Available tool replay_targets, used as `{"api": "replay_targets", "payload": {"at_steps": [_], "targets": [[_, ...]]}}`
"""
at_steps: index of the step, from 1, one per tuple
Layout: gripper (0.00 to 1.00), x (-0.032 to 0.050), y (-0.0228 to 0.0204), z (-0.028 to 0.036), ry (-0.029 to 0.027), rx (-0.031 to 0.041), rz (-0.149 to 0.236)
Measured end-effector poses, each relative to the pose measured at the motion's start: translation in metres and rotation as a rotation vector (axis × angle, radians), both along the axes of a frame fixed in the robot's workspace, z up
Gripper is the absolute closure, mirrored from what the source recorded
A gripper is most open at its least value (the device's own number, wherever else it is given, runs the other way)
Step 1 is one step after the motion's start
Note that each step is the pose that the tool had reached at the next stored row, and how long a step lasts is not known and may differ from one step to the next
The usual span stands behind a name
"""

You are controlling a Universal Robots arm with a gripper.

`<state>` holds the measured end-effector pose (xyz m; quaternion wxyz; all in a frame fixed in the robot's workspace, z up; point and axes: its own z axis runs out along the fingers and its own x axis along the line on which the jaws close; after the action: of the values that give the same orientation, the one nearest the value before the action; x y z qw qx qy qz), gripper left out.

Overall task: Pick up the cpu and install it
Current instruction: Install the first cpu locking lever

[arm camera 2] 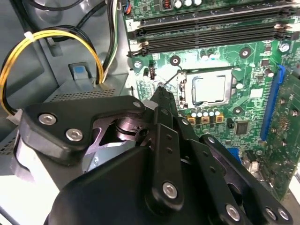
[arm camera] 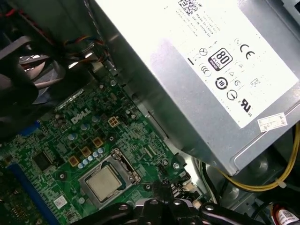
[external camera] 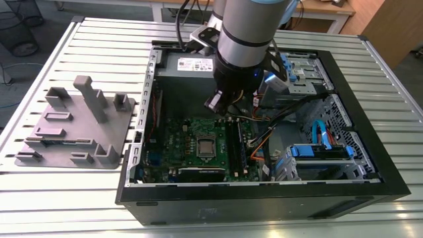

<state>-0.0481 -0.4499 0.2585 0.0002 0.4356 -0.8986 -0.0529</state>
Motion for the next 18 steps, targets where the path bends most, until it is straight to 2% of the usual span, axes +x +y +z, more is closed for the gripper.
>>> {"api": "replay_targets", "payload": {"at_steps": [6, 18], "targets": [[0.89, 0.0003, 0.0059, -0.003, 0.0, 0.0001, 0.0], [0.89, 0.0004, 0.0126, -0.0095, 0.0, 0.0035, 0.0]]}}
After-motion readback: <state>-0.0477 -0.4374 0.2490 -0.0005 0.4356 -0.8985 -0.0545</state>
